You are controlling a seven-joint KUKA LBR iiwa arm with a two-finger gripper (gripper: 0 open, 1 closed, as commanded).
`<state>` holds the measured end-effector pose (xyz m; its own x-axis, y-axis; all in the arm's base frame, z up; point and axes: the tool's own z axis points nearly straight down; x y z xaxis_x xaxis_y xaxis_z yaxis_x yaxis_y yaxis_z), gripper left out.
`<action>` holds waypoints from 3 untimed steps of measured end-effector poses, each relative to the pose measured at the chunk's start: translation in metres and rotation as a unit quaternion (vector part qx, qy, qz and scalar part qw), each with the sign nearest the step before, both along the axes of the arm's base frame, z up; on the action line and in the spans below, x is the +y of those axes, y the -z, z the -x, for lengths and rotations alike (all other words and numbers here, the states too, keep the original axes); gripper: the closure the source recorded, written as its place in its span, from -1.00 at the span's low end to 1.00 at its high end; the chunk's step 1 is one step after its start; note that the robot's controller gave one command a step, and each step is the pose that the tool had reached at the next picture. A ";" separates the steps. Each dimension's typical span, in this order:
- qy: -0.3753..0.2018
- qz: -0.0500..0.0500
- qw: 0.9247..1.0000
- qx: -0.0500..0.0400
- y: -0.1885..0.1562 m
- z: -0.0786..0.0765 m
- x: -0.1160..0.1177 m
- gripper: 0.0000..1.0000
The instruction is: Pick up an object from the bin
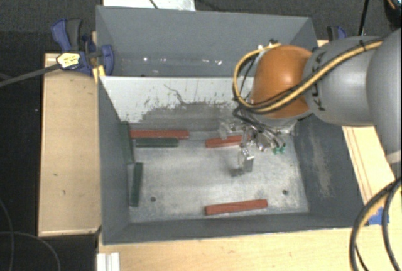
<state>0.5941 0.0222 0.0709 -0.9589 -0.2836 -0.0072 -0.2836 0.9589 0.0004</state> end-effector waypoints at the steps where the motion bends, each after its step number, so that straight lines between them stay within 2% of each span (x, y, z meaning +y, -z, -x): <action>1: 0.002 0.000 1.000 -0.002 -0.002 -0.002 -0.001 1.00; 2: 0.002 0.000 1.000 0.000 0.000 0.000 -0.001 -1.00; 3: 0.003 0.000 1.000 0.000 0.000 0.000 -0.001 1.00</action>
Offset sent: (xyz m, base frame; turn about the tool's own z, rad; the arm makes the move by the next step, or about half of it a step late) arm 0.0000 0.0000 0.0000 0.0000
